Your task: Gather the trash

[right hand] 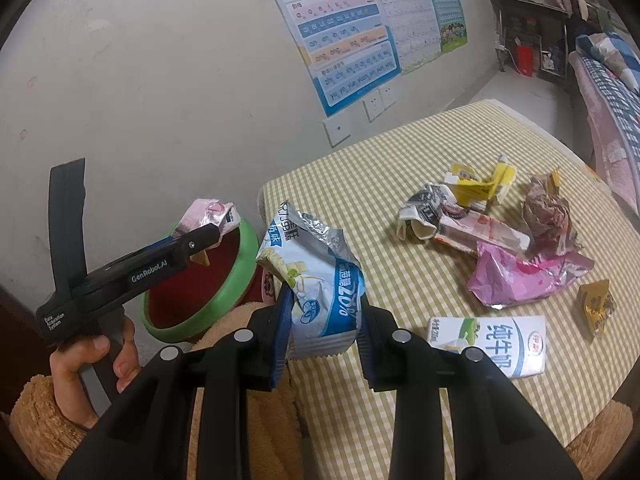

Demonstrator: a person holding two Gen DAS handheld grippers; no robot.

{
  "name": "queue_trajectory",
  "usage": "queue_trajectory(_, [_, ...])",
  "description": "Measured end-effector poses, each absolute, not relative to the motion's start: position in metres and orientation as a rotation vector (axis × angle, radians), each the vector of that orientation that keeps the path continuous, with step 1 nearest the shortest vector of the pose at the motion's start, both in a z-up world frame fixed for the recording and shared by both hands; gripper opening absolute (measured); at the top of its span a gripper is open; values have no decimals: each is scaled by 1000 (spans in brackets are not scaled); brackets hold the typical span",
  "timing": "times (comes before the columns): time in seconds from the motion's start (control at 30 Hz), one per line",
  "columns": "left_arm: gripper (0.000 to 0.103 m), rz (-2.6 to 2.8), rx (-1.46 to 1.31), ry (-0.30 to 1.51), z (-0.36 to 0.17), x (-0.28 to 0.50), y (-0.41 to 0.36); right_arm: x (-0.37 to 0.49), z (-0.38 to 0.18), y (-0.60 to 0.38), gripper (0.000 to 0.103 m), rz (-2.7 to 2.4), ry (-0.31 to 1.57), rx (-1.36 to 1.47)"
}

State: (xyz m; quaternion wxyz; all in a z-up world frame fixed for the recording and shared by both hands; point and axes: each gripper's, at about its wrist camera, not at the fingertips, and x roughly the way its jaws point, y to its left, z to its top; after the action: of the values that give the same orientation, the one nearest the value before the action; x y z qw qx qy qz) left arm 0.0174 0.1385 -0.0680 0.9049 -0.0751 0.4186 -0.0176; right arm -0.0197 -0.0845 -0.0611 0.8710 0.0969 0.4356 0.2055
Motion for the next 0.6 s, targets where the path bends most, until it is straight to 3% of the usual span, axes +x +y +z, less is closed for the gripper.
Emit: queue_trajectory(0.6, [55,157,-205,858,-72,-6,224,8,-63,-3,30,598,951,131])
